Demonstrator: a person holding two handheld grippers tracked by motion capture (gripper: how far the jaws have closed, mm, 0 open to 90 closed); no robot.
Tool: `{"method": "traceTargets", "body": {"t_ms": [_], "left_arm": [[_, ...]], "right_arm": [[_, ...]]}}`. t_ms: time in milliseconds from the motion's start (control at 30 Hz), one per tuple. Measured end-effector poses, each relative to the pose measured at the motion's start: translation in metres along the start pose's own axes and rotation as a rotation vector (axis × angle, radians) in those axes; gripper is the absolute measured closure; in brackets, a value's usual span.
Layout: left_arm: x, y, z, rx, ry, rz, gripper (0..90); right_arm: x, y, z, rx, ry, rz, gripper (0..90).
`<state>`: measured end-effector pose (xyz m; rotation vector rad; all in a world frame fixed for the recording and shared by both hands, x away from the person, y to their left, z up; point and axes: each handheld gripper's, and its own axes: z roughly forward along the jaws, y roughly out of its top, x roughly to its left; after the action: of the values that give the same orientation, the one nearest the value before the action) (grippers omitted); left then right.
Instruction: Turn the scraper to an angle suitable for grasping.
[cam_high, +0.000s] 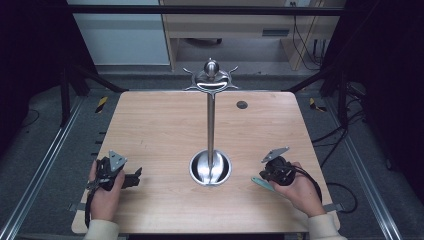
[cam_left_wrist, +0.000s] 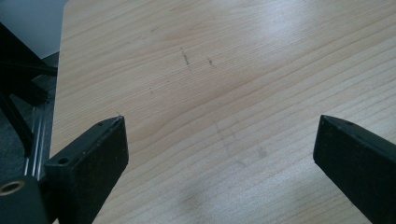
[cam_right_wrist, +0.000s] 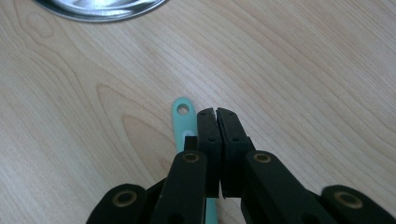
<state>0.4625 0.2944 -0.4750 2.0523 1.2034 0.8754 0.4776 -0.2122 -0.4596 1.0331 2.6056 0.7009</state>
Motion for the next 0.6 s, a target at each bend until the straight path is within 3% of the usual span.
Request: {"method": "traceTargets", "body": {"t_ms": [200, 367, 467, 600], "left_arm": [[-0.001, -0.001, 0.001, 0.007, 0.003, 0.004, 3.0], [-0.001, -0.002, -0.002, 0.003, 0.011, -0.003, 2.9], [0.0, -0.002, -0.003, 0.002, 0.011, -0.006, 3.0], [0.0, -0.002, -0.002, 0.001, 0.004, -0.005, 2.9]], "right_arm": [[0.0, 0.006, -0.001, 0.053, 0.011, -0.017, 84.3], [0.002, 0.017, 0.002, 0.159, 0.014, -0.059, 79.3], [0.002, 0.02, 0.003, 0.183, 0.021, -0.08, 77.7], [0.01, 0.027, 0.01, 0.255, 0.042, -0.137, 74.3]]}}
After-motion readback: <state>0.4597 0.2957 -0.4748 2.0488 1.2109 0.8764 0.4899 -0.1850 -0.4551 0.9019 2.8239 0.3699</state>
